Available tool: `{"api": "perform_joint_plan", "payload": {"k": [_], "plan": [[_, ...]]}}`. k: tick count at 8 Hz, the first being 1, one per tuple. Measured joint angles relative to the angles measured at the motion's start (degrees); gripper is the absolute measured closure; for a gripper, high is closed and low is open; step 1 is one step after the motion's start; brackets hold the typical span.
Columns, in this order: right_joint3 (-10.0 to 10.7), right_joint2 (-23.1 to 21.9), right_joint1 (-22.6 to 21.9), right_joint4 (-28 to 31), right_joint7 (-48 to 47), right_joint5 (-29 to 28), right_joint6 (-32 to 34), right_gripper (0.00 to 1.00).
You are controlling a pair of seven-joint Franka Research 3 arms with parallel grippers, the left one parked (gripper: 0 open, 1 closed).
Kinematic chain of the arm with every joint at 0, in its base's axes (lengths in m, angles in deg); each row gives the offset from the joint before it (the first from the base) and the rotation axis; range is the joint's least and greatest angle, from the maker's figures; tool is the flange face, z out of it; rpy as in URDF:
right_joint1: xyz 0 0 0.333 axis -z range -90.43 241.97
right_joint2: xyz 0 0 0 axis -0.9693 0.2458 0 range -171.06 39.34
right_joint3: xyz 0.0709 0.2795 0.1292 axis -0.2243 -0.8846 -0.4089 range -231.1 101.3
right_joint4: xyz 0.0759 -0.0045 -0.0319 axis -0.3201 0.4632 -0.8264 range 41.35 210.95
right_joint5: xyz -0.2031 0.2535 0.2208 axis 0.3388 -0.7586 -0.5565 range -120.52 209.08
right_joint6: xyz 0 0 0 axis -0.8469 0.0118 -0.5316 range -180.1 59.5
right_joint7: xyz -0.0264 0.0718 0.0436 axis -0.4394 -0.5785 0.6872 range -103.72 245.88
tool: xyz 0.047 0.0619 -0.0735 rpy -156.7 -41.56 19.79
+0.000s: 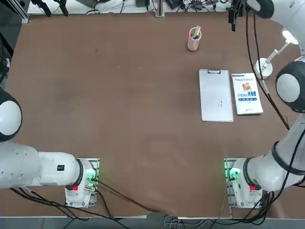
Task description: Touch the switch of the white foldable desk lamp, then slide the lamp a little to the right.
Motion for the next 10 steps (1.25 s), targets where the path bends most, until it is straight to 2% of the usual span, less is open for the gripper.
{"api": "perform_joint_plan", "payload": {"k": [2,5,7,9,10], "plan": [[0.01,-7.63,0.03,5.63,-10.66,-5.71,0.74,0.0],[0.29,-20.74,0.67,16.39,-25.86,-9.21,-0.14,0.0],[0.51,-28.04,4.08,21.47,-27.41,-10.86,-1.79,0.0],[1.72,-29.7,6.13,21.39,-27.68,-11.44,-4.35,0.0],[3.32,-28.79,6.32,20.69,-27.91,-12.27,-6.04,0.0]]}}
